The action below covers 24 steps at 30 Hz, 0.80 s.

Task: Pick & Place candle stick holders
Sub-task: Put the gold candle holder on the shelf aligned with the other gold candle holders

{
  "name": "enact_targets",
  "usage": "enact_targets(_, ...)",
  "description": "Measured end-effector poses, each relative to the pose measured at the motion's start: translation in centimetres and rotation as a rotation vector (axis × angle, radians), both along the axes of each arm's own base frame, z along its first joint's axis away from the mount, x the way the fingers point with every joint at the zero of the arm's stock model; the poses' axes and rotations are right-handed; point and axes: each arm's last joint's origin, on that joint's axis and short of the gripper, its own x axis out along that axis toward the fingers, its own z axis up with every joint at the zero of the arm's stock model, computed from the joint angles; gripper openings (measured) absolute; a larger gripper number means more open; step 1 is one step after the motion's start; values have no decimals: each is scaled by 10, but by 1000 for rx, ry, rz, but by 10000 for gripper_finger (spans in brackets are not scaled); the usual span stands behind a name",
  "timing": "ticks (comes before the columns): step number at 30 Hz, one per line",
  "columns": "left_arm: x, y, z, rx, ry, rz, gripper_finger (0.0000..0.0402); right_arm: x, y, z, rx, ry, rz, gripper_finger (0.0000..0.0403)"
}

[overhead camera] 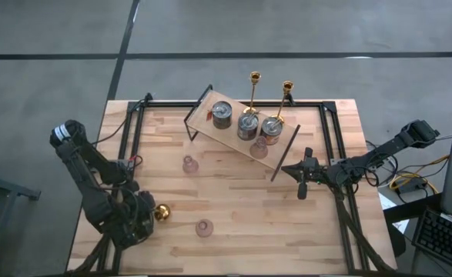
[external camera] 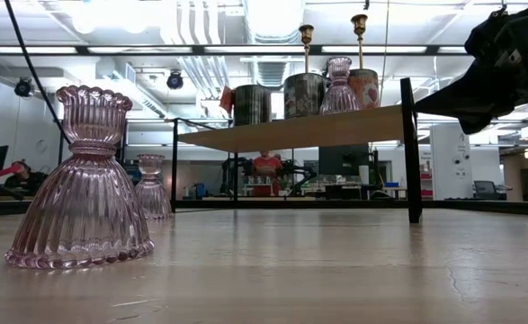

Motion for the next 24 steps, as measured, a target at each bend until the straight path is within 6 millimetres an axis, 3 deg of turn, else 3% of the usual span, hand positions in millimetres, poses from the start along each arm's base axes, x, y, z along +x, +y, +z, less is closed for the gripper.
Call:
enact_targets(8,13,17,34,72,49,11,69,0,0,0,0,0,0,8)
enact_targets(14,39,53,69,160,56,72,70,0,0,0,0,0,0,8)
enact_targets(19,66,94,106,196,41,29,69,0,0,0,0,0,0,8)
enact_targets(24,81,151,149,248,-43,69,70,0,0,0,0,0,0,8)
